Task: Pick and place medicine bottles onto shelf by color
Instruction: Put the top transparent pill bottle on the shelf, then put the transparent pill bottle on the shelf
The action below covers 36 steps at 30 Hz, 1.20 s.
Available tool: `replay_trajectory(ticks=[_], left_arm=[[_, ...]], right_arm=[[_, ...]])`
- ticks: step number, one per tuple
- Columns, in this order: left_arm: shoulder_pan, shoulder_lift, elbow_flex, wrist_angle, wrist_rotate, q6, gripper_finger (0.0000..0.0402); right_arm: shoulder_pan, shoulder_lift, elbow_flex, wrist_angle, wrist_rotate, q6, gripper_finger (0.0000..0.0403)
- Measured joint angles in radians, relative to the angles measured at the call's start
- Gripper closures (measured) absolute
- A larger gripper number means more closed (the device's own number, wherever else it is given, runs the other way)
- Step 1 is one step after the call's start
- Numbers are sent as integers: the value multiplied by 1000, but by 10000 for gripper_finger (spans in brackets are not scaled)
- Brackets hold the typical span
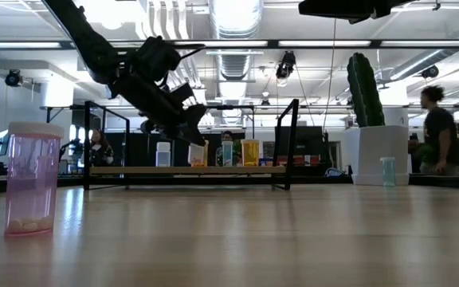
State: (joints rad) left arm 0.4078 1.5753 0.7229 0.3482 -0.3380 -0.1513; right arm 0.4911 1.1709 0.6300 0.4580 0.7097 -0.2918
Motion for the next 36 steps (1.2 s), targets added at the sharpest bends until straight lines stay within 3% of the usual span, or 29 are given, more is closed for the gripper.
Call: replay_trajectory(ticks=[10,24,31,36], left_arm=[[-1,0,-5,9,18,3,268],[-1,-5,-8,8,19,35,195],[-20,-101,-10,-21,19,68,182],[-82,-224,-30,-55,19,128,182]], right_arm=[[0,0,0,0,0,-1,390],[0,0,0,0,-1,-7,390],[7,-17,0,-30,-2,-13,390],[51,-58,33,-202,-1,51,390]])
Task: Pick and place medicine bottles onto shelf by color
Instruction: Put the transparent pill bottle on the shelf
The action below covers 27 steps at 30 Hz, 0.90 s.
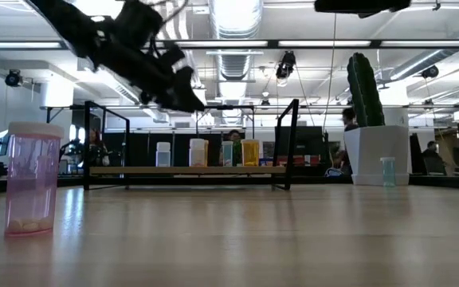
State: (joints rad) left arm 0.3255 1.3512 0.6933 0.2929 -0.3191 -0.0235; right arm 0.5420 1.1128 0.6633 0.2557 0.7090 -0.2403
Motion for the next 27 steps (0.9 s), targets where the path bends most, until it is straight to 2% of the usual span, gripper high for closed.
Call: replay_trajectory(ticks=[4,8,12,16,21,25,27], left_arm=[[-92,-104,-67,19,14,56,183],[-200,-189,-167,118,75,87,183],[-305,-236,-276,307,94,128,183],[-363,-243,-355,446,93,173,183],[-367,-243,-365,449,103,164,183],[-367,-238,-365,448,119,163,183],[-367,-239,-365,451,119,162,183]], right_arm=[[58,-2,89,-284,0,187,390],[136,30,193,-629,-7,491,374],[243,103,290,-896,-65,811,324],[361,220,397,-1030,-109,1036,255],[488,403,552,-1258,-147,1329,182],[543,535,639,-1459,-232,1577,151],[546,571,648,-1496,-284,1657,143]])
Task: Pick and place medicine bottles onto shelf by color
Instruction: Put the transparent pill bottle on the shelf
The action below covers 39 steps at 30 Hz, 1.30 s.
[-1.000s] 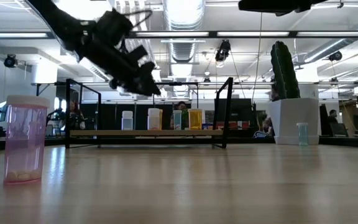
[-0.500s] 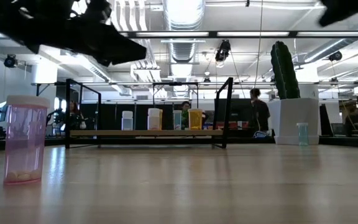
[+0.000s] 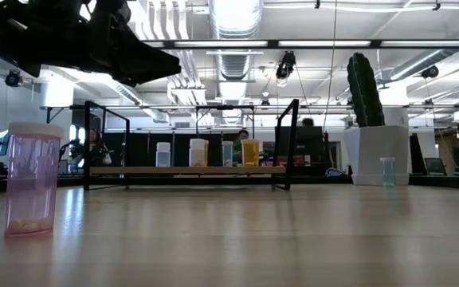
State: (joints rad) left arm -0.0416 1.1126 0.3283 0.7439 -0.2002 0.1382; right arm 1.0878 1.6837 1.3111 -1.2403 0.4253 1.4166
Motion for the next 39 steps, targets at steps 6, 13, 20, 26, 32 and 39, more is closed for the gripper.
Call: replay_trajectory(ticks=[6,13,20,26,32,39], left_arm=[[0,0,-1,-2,3,-1,183],[0,0,-1,-3,4,-1,183],[0,0,-3,-4,4,-1,183],[0,-26,-7,-45,4,-1,183],[0,-106,-8,-100,4,-1,183],[1,-195,-43,-127,3,0,183]], right_arm=[[-7,30,-21,20,-73,26,147],[-15,14,-63,88,-81,24,170],[-40,-10,-152,199,-111,-13,211],[-42,-35,-171,225,-112,-30,277],[-83,-71,-104,228,-59,-162,280],[-345,-98,66,230,-25,-595,280]])
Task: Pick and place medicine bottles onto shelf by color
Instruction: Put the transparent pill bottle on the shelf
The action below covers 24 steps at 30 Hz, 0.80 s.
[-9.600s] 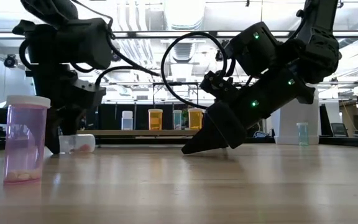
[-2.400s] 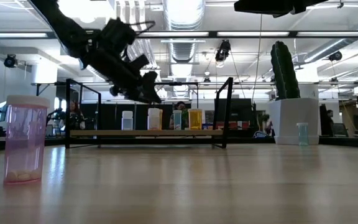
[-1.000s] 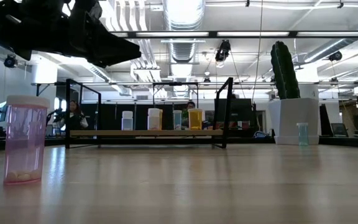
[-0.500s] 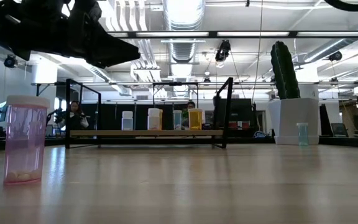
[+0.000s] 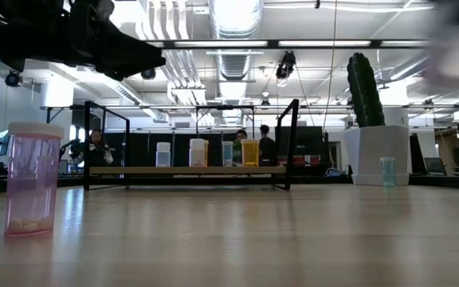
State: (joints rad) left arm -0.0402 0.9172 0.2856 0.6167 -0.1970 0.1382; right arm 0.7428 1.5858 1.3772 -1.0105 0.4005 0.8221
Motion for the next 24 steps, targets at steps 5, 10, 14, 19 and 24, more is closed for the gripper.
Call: replay_trajectory(ticks=[5,10,14,19,24], left_arm=[[0,-46,-36,0,-1,0,183],[0,-72,-36,1,-3,25,183],[1,-77,-36,2,-3,26,183],[1,-68,-36,2,-3,26,183],[1,-69,-36,2,-4,26,183]], right_arm=[[-313,20,176,5,-14,-352,280],[-620,92,352,38,-117,-563,280],[-791,198,462,31,-224,-686,280],[-914,338,612,-53,-263,-768,280],[-980,451,732,-144,-289,-818,280]])
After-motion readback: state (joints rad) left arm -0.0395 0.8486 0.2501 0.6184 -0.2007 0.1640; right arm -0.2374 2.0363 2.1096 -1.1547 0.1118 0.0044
